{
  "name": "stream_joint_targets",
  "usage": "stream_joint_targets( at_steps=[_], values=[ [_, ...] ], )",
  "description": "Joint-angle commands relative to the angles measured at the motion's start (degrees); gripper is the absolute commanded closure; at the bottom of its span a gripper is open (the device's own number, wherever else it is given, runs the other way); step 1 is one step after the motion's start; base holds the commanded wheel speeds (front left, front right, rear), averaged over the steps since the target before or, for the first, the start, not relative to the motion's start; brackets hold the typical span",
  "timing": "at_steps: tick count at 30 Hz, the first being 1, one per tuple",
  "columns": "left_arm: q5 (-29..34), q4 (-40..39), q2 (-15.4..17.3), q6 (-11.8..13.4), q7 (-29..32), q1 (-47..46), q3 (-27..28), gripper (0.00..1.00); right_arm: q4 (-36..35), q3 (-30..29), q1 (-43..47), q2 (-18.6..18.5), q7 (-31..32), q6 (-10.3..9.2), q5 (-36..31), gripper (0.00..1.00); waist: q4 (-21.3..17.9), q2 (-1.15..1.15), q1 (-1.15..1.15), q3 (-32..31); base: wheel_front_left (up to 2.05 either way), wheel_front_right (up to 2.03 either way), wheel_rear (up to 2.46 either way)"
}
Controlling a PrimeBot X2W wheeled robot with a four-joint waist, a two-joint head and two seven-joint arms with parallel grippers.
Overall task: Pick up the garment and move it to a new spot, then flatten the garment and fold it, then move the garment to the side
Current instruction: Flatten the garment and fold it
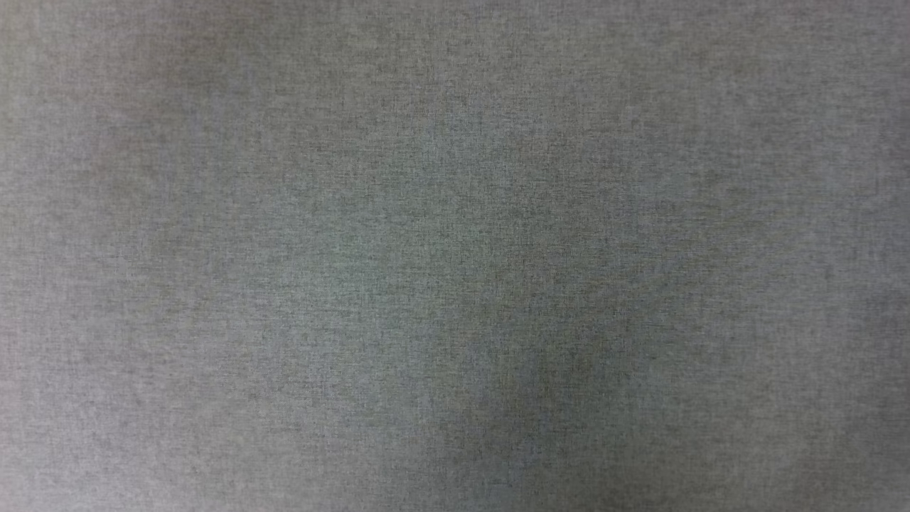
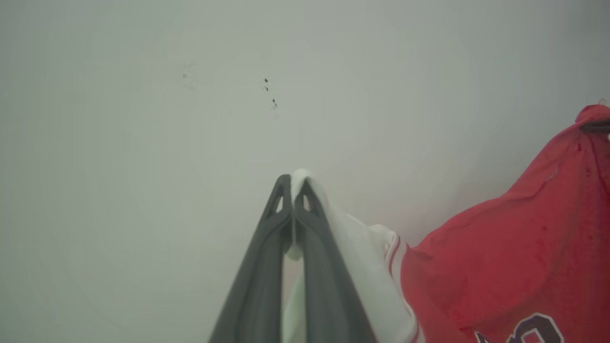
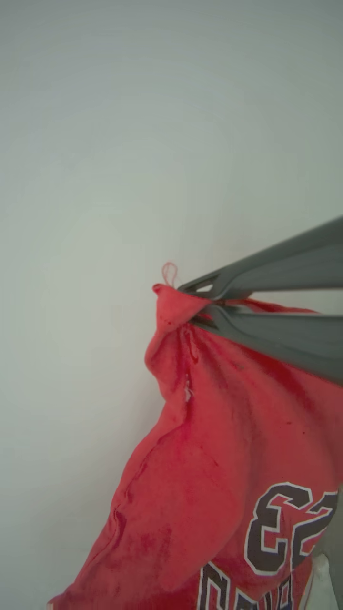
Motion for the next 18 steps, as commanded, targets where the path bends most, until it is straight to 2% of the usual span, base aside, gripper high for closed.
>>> stream_joint_targets(
  at_steps=[1,6,14,18],
  values=[
    [-0.02,1.99,-0.48,-0.73,-0.76,1.91,-0.95,1.0,1.8,1.09,2.46,0.85,-1.02,-0.08,0.53,1.0,0.17,0.0,-0.01,0.28,0.0,0.0,0.0],
    [-0.32,5.46,-1.12,-2.13,-3.28,9.26,-4.2,1.0,6.06,5.03,8.65,2.28,-3.93,-0.09,3.07,1.0,0.46,0.0,-0.01,-0.86,0.0,0.0,0.0],
    [-2.63,6.94,-1.21,-2.99,-6.28,23.42,-7.1,1.0,10.2,11.74,20.01,3.55,-8.65,-0.09,7.76,1.0,0.1,0.0,-0.01,-4.5,0.0,0.0,0.0],
    [-4.08,5.44,0.42,-3.1,-7.3,33.37,-8.16,1.0,10.47,15.82,26.08,3.15,-10.99,-0.09,11.03,1.0,-0.54,0.0,-0.01,-7.53,0.0,0.0,0.0]
  ],
)
